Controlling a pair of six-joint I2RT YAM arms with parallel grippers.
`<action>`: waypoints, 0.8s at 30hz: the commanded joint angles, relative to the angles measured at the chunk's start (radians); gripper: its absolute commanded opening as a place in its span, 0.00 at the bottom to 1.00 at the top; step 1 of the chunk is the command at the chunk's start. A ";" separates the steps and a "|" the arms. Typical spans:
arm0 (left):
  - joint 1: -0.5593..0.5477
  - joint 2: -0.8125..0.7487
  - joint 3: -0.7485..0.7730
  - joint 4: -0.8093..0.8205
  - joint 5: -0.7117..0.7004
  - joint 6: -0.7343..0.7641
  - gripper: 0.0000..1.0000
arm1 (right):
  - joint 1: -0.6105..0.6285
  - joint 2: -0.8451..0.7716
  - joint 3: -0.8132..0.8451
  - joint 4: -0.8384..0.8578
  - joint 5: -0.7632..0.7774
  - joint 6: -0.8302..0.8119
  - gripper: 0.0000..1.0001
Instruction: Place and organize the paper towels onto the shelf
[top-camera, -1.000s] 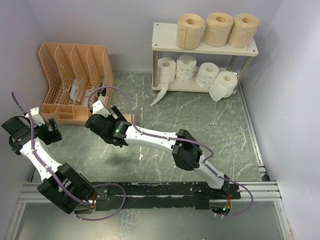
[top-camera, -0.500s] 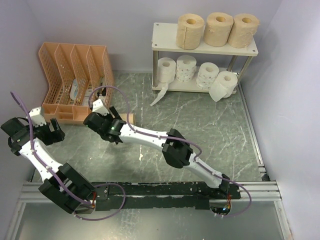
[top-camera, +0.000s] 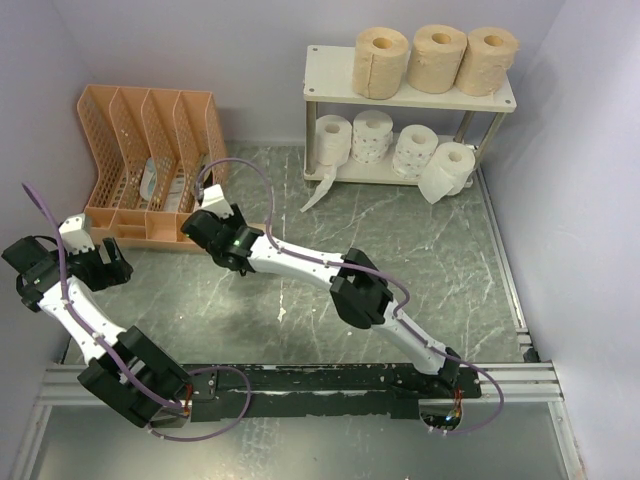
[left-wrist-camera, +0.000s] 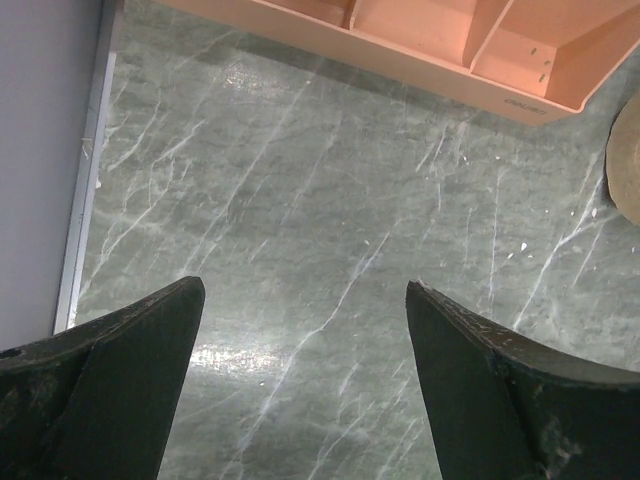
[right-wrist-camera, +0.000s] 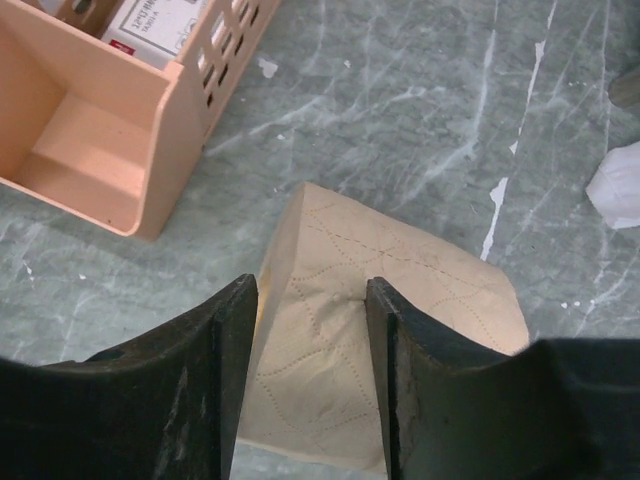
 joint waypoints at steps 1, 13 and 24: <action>0.010 -0.026 0.031 -0.012 0.050 0.031 0.94 | -0.016 -0.010 -0.089 -0.168 0.001 0.047 0.44; 0.015 -0.029 0.031 -0.020 0.065 0.043 0.94 | -0.054 -0.151 -0.229 -0.177 -0.023 0.075 0.00; 0.015 -0.026 0.035 -0.027 0.073 0.050 0.94 | -0.246 -0.800 -0.938 0.520 -0.480 0.288 0.00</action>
